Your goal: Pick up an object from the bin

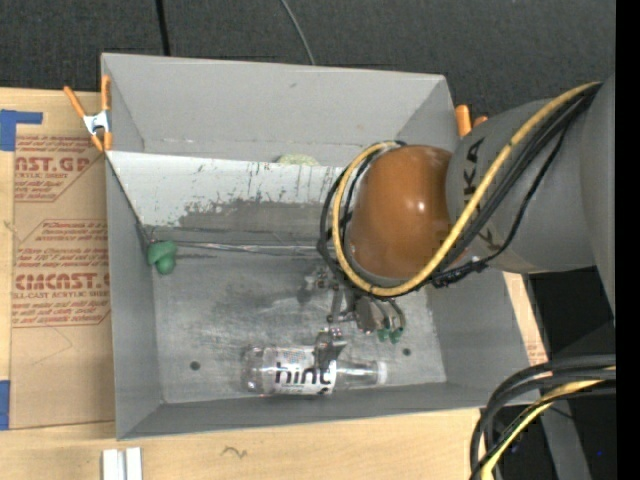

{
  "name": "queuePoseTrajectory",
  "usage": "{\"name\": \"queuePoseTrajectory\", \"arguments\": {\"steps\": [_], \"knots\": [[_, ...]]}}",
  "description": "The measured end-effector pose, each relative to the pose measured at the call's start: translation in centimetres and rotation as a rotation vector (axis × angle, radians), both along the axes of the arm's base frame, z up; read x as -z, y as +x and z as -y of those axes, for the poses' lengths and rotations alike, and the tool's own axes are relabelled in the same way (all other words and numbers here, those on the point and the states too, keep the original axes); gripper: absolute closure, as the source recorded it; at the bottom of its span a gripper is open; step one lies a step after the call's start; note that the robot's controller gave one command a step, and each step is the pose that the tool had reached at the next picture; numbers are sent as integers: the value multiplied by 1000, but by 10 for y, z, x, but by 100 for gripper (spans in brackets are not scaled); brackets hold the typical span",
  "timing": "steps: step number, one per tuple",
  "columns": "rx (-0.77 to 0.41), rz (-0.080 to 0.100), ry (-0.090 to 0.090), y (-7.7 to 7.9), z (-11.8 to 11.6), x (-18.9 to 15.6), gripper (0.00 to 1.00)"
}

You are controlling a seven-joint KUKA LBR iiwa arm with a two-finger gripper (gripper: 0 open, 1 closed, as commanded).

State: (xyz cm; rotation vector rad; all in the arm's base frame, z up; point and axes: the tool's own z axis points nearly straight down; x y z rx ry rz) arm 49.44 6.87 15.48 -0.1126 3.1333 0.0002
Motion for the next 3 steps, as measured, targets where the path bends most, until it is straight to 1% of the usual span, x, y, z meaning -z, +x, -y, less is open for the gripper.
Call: {"name": "queuePoseTrajectory", "arguments": {"steps": [1,2,3], "knots": [[-25,-1,1,2,-27,58,0],[-163,6,1,-1,-38,80,100],[-205,-6,-1,-6,-38,74,100]]}}
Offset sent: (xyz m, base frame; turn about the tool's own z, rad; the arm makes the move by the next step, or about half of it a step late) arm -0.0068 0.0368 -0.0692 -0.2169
